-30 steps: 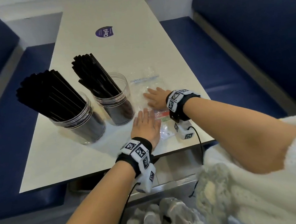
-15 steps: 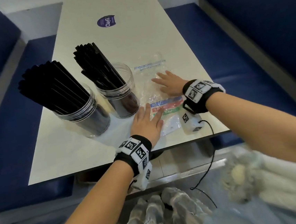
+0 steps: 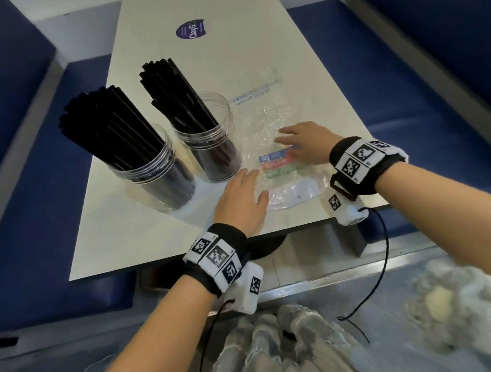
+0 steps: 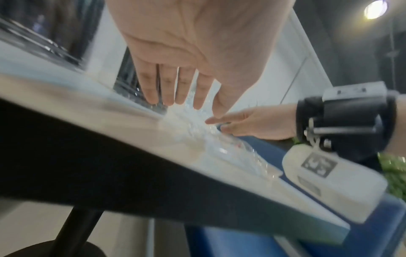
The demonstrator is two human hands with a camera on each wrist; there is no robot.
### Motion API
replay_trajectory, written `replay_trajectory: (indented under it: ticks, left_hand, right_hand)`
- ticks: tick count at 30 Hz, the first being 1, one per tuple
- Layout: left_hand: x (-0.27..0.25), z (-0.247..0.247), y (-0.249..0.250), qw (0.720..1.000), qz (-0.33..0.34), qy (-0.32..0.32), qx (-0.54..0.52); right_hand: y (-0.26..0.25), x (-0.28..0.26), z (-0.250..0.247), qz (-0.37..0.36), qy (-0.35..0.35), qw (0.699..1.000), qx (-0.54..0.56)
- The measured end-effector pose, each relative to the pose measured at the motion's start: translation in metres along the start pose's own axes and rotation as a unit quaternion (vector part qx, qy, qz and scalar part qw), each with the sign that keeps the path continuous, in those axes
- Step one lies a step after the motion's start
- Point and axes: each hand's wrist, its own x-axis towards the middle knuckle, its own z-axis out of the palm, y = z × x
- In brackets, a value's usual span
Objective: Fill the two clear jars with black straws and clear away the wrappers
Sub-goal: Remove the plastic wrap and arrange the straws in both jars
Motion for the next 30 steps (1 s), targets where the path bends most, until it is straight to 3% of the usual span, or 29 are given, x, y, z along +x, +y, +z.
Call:
replay_trajectory:
  ticks: [3,8,11,16,20,30]
  left_hand:
    - [-0.017,-0.021,-0.007,0.990,-0.087,0.088,-0.068]
    - [-0.038,-0.058,-0.047,0.942,-0.311,0.087,-0.094]
    - [-0.042,-0.075,-0.069,0.909,-0.372,0.130,-0.136]
    - [-0.032,-0.076,-0.090,0.893,-0.282,0.259,-0.238]
    - [-0.022,-0.070,-0.094,0.889,-0.210,0.319,-0.253]
    - [-0.013,-0.092,-0.114,0.896,-0.190,0.312,-0.252]
  right_hand:
    - [-0.004,-0.008,-0.018,-0.007,0.048,0.998,0.042]
    - [-0.041,-0.019,-0.060,-0.062,0.117,0.987,0.094]
    - [-0.068,-0.013,-0.076,-0.105,0.145,0.979,0.098]
    - [-0.101,0.002,-0.066,-0.106,0.118,0.984,0.081]
    - [-0.115,0.010,-0.054,-0.079,0.137,0.983,0.098]
    - [-0.137,-0.008,-0.050,-0.055,0.166,0.979,0.104]
